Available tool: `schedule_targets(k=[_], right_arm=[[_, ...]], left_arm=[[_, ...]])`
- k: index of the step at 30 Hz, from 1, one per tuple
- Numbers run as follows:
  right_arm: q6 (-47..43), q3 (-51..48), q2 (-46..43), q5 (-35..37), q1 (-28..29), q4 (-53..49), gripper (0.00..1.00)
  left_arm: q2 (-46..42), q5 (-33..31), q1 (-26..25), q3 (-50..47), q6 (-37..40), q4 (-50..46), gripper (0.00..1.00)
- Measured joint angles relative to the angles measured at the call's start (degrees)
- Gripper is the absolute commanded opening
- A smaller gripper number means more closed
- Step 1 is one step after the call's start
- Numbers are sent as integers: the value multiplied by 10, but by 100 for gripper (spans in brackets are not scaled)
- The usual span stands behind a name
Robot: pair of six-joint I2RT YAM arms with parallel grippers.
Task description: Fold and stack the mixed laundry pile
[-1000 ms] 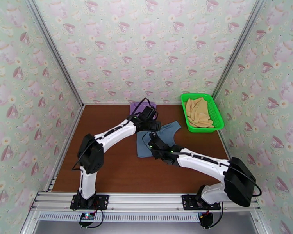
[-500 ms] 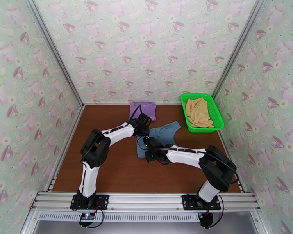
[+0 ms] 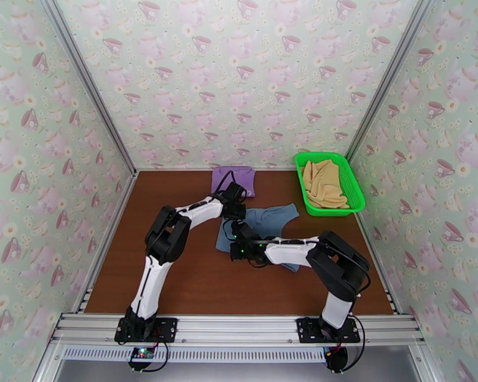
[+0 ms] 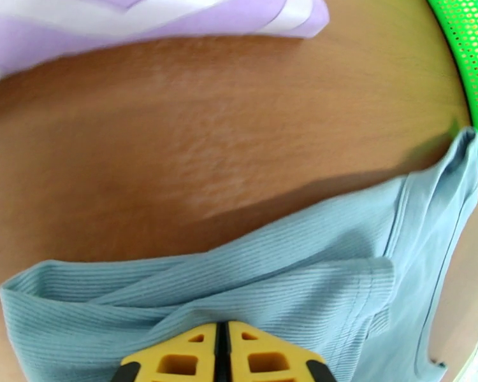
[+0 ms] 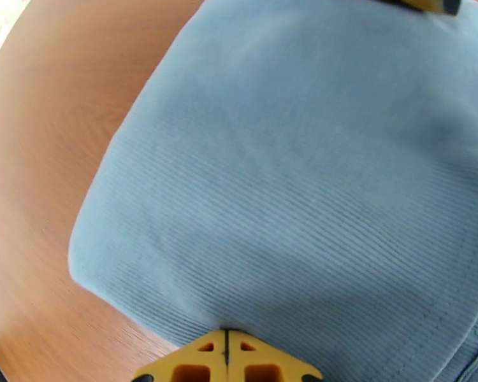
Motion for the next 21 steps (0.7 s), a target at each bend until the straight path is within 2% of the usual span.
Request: schedule_targets(k=[2,5,7,10,12,15,18,21], right_arm=[[-2,26,4,8,0,-37,0],[-21,68,1,21,-4,-93,6],[-60,83,-19,21,-11,-117,8],[-138,99,-74,-2,-16,-137,10],[-203,115,-105,-41,-23,-143,10],[-298,153,-113,-122,-36,-165,2],[-380,201,-67,-188,-51,-223,0],[-461,264,26,-235,-66,-290,1]], left_arm=[[-1,8,6,6,8,-2,16],[-28,8,13,-4,14,1,21],[-85,-7,15,-38,18,16,33],[-189,-35,14,-86,16,37,38],[-262,-56,12,-113,11,57,38],[-342,-87,15,-168,-7,101,36],[-380,-109,30,-253,-44,160,32],[-372,-128,51,-334,-91,210,25]])
